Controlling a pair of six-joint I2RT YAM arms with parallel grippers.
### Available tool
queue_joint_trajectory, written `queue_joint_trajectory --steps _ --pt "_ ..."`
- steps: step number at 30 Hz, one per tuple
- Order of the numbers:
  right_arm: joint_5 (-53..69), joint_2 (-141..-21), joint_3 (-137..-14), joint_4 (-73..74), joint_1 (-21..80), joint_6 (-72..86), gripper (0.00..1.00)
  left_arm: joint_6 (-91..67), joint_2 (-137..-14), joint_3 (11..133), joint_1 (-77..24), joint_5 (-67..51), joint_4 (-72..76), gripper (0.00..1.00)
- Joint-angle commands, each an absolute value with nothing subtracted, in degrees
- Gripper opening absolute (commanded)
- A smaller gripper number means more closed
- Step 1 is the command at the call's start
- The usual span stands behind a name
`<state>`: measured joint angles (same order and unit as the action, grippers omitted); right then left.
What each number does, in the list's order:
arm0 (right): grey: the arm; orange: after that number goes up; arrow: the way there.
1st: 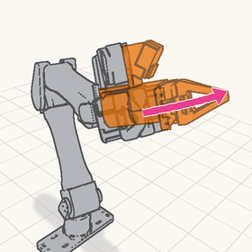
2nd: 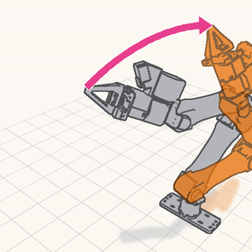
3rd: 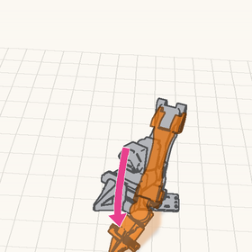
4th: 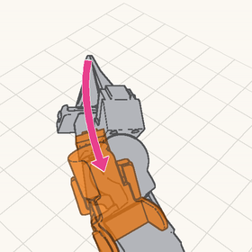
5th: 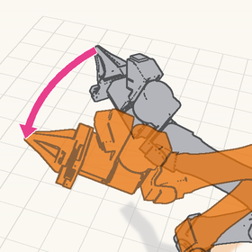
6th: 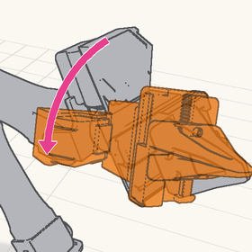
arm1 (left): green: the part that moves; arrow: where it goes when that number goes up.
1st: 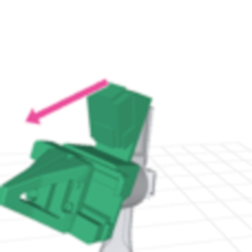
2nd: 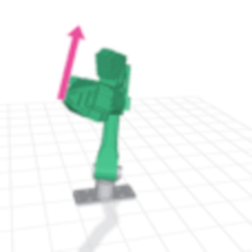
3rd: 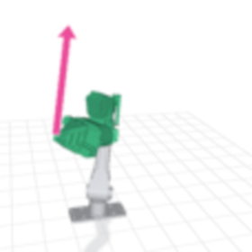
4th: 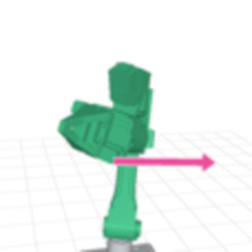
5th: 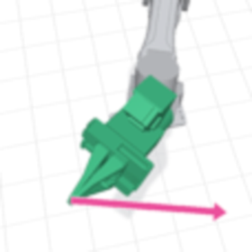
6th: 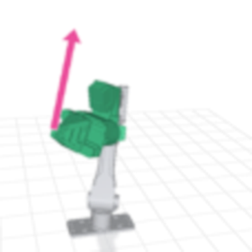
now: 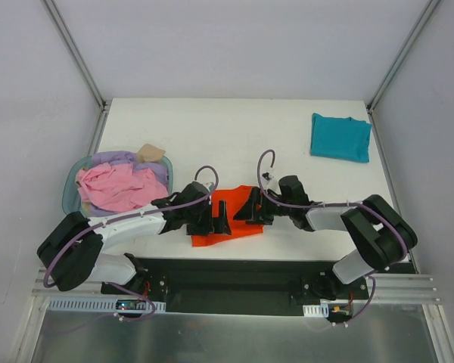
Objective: Fold and stack the t-shirts
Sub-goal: Smooth out wrinkles on the folded tshirt
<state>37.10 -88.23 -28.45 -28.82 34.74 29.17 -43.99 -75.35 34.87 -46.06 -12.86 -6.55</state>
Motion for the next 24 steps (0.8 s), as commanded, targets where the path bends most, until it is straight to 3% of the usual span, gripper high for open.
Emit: queue_joint_trajectory --steps 1,8,11,15,18,22,24 --pt "37.62 -90.7 -23.74 -37.61 31.48 33.4 0.96 -45.18 -72.87 32.09 -45.88 -11.52 -6.06 0.99" --pt "38.15 -81.16 -24.6 -30.26 30.06 27.35 0.96 -44.47 -70.23 31.99 -45.7 -13.27 -6.94 0.99" --pt "31.58 -70.72 -30.39 -12.44 30.32 17.96 0.96 -43.42 -65.84 32.78 -45.62 -12.66 -8.52 0.99" --pt "4.76 -64.08 -42.78 20.55 32.87 5.99 0.96 -41.66 -58.46 35.15 -45.62 -7.84 -12.47 0.99" --pt "-5.78 -68.96 -50.7 31.86 32.35 6.16 0.96 -40.35 -53.19 36.38 -45.53 -0.9 -15.2 0.99" --pt "3.5 -74.86 -54.23 29.37 32.95 6.5 0.96 -39.29 -48.88 38.49 -45.09 7.54 -19.5 0.99" --pt "1.77 -77.24 -56.07 29.52 35.58 8.26 0.96 -39.72 -47.91 38.41 -44.91 9.66 -21.53 0.99"
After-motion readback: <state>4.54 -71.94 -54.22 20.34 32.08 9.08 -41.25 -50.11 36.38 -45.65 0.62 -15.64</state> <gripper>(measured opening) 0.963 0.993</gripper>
